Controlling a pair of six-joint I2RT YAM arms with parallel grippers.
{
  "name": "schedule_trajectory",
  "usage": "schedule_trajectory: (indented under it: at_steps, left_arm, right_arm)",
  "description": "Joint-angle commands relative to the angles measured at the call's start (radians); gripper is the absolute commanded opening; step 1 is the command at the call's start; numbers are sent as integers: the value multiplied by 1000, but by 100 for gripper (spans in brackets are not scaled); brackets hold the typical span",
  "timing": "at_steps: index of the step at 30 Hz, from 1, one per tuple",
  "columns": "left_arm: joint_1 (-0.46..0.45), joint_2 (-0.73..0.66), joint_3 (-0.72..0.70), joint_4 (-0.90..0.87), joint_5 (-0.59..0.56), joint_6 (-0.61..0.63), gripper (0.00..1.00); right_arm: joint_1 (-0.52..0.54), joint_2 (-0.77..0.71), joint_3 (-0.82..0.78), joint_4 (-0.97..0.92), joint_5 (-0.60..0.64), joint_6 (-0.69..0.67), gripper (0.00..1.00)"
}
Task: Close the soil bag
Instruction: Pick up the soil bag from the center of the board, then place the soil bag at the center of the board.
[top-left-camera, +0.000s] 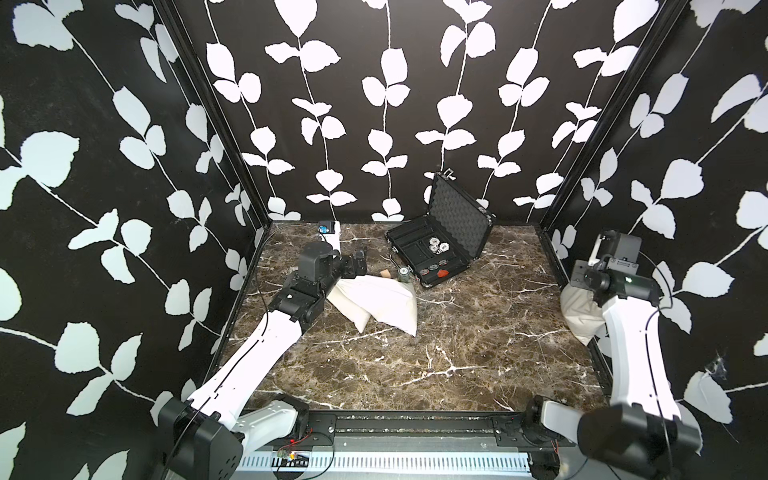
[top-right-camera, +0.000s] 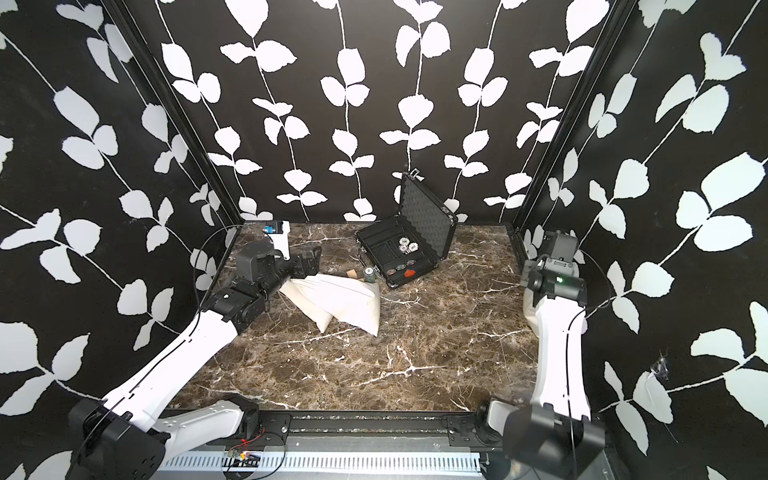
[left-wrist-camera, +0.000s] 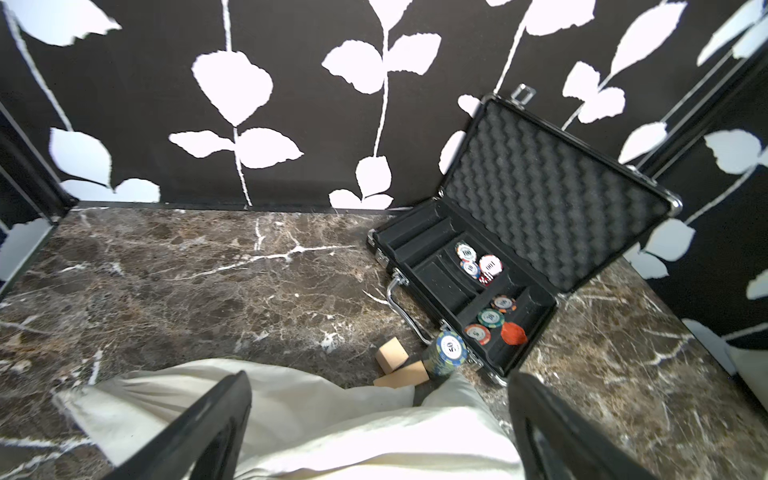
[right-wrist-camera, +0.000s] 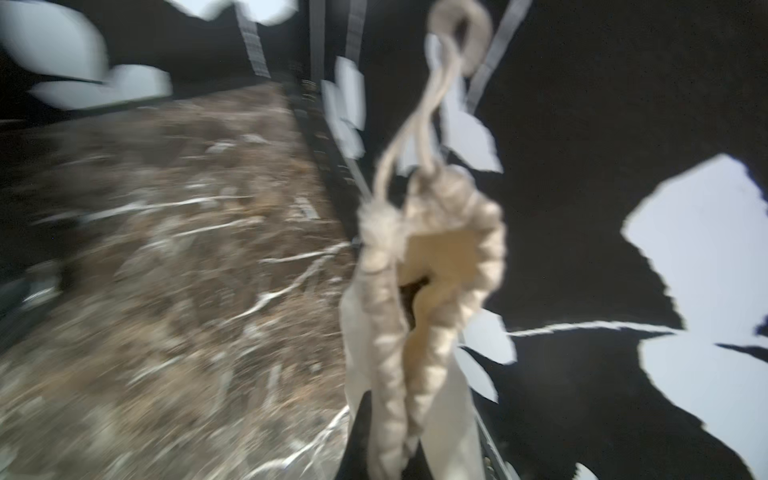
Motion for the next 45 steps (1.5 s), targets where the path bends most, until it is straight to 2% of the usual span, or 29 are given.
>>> schedule_trajectory:
  at_steps: [1, 3, 7, 12, 19, 22, 25, 29, 33, 39, 45]
  left_arm:
    - [-3, 11, 31, 23, 83, 23, 99]
    - [-4, 21, 35, 33, 119, 19, 99]
    - [-6, 31, 42, 48, 186, 7, 99]
    - [-10, 34, 52, 50, 234, -6, 99]
    - [-13, 33, 63, 49, 279, -21, 99]
    - [-14, 30, 65, 50, 296, -17, 99]
    - [-16, 36, 61, 61, 329, -14, 99]
    - [-19, 59, 48, 101, 406, -10, 99]
    - [-41, 102, 15, 178, 520, 34, 97]
    - [-85, 184, -4, 272, 613, 144, 94]
    - [-110, 276, 69, 208, 738, 320, 91]
  right_arm:
    - [74, -97, 21, 10, -260, -48, 0]
    - [138, -131, 9, 27, -373, -63, 0]
    - [280, -124, 23, 59, -516, -121, 0]
    - [417, -41, 93, 92, -608, -246, 0]
    - [596, 123, 270, -22, -644, -611, 0]
    - [622, 189, 361, -80, -662, -754, 0]
    - [652, 238, 386, -92, -663, -861, 0]
    - [671, 268, 308, -67, -699, -1027, 0]
    - [688, 267, 150, 22, -697, -1108, 0]
    - [700, 243, -20, 163, -682, -1111, 0]
    - [700, 225, -39, 188, -681, -1113, 0]
